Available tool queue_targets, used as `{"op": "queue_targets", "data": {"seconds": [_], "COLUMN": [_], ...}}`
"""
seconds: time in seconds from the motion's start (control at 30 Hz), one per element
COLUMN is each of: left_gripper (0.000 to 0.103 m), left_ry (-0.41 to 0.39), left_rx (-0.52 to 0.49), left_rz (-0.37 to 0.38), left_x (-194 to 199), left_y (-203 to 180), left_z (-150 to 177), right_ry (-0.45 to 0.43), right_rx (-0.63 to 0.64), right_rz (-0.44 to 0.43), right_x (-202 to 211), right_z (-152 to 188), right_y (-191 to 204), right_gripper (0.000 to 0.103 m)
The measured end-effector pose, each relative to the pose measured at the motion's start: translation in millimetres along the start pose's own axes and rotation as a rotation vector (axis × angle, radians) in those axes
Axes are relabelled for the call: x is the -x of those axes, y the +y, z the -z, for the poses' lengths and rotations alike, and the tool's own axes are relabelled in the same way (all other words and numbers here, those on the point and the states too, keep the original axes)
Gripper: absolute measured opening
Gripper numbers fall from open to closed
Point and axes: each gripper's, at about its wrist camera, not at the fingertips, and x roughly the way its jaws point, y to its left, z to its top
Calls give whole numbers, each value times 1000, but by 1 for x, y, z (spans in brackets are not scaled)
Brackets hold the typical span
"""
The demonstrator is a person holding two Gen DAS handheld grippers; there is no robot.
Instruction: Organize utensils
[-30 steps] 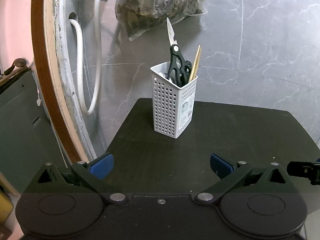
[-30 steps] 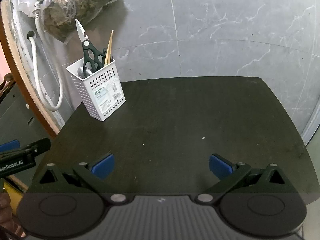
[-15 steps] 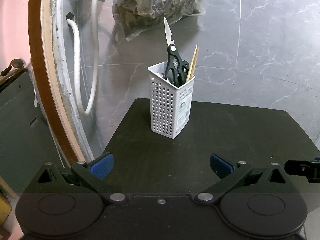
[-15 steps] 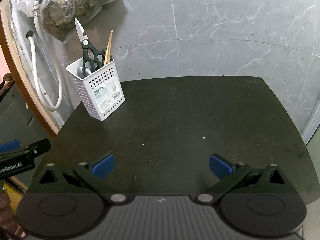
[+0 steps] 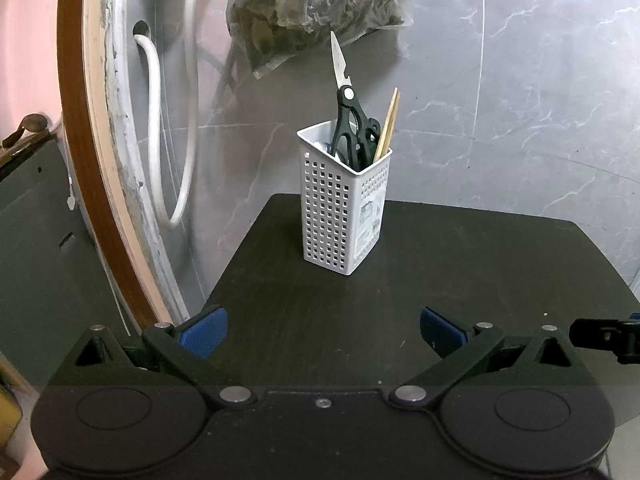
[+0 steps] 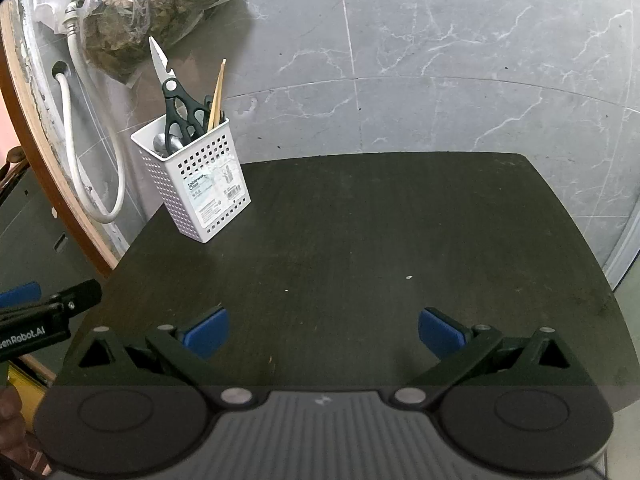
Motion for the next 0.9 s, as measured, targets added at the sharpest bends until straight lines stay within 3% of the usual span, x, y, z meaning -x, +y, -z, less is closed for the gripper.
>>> {"op": "queue_targets", "data": {"seconds": [0.9], "left_gripper": [102], "left_ry": [43], "left_rx": [-8], "left_rz": [3], "left_x": [-22], "left_y": [-1], "left_z": [0], "right_ry": [39], "right_rx": [-3], "right_rz": [-17], "right_x": [-25], "right_z": [-9], "right_y": [-8], "right_gripper": [103]}}
